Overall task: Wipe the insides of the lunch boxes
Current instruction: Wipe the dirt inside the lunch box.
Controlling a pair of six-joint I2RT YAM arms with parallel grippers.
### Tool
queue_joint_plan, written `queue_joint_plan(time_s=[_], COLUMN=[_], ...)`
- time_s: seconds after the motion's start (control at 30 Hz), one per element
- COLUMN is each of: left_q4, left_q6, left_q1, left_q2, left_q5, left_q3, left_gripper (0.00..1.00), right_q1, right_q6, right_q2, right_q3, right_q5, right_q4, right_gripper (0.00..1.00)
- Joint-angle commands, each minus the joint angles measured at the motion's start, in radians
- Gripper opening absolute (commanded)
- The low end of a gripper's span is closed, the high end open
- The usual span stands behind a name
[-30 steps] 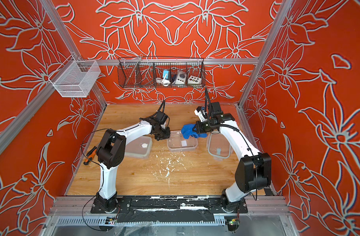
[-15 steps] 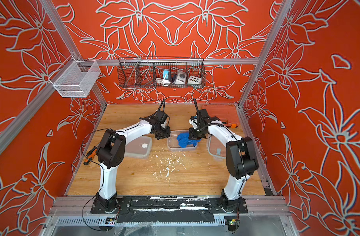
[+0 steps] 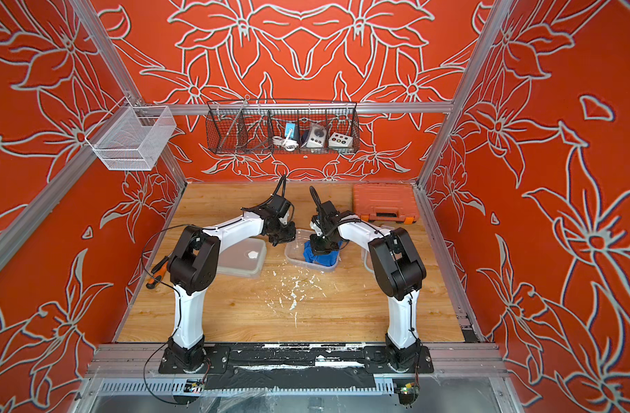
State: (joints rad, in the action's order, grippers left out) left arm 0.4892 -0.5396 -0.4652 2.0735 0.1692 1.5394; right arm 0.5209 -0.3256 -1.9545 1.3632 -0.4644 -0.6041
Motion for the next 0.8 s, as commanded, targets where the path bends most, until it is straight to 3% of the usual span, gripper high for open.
queue_joint_plan(time_s=[0.0, 0.23, 0.37, 0.5, 0.77], left_q4=[-0.028, -0.04, -0.025, -0.021, -0.066], left_q6=[-0.018, -0.03, -0.01, 0.009, 0.034], left_q1=[-0.017, -0.016, -0.011, -0.003, 0.001], left_q2=[-0.011, 0.014, 0.021, 0.017, -0.01], left_q5=[0.024, 0.019, -0.012, -0.025, -0.006], left_q3=[-0.007, 0.001, 0.017, 0.013, -0.026], left_gripper=[0.14, 0.13, 0.13, 0.13, 0.13], right_q1=[0.024, 0.022, 0.023, 0.018, -0.04], right_q6=[0.037, 0.225, 0.269, 0.323, 0.298], right_q2=[0.015, 0.048, 0.036, -0.002, -0.032], right_q3=[-0.048, -0.054, 0.004, 0.07, 0.087], right_q5=[-0.069, -0.064, 0.067, 0.323, 0.586], right_q4=[-0.035, -0.285, -0.4, -0.538, -0.499], right_gripper=[0.0, 0.0, 0.0, 0.0, 0.0])
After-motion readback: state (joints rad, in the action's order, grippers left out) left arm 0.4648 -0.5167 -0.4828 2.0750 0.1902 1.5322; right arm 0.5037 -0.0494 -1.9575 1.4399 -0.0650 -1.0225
